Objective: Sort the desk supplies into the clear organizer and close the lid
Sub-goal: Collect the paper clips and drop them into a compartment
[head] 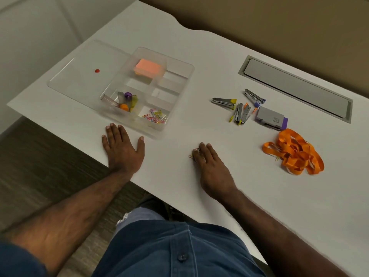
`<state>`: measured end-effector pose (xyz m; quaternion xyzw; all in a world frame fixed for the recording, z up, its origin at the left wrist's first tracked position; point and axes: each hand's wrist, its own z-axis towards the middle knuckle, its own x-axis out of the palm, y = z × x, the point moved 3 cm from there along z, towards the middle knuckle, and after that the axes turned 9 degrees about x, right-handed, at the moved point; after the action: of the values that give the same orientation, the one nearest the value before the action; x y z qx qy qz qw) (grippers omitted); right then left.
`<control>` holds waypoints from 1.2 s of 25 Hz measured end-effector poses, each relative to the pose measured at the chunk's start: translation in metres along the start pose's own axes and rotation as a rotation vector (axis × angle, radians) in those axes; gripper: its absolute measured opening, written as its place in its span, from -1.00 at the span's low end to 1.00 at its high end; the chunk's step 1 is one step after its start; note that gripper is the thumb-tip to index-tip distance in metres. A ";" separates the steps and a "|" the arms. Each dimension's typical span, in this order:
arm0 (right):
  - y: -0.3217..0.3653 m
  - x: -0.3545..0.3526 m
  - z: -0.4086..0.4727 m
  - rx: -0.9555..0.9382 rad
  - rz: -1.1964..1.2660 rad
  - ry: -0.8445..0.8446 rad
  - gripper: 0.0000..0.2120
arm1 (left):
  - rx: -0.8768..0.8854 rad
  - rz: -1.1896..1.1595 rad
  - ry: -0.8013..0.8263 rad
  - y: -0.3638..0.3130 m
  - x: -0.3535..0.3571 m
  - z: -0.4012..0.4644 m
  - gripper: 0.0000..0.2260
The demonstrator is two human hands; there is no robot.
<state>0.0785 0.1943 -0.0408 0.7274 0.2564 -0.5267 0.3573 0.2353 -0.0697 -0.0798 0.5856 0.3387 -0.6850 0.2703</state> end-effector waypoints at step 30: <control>0.077 -0.088 0.164 0.354 1.231 0.077 -0.80 | -0.005 0.024 -0.041 -0.002 -0.005 0.000 -0.21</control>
<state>0.0129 0.0177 0.0307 0.8080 -0.2864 -0.2328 0.4593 0.2339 -0.0686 -0.0750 0.5749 0.3278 -0.6926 0.2870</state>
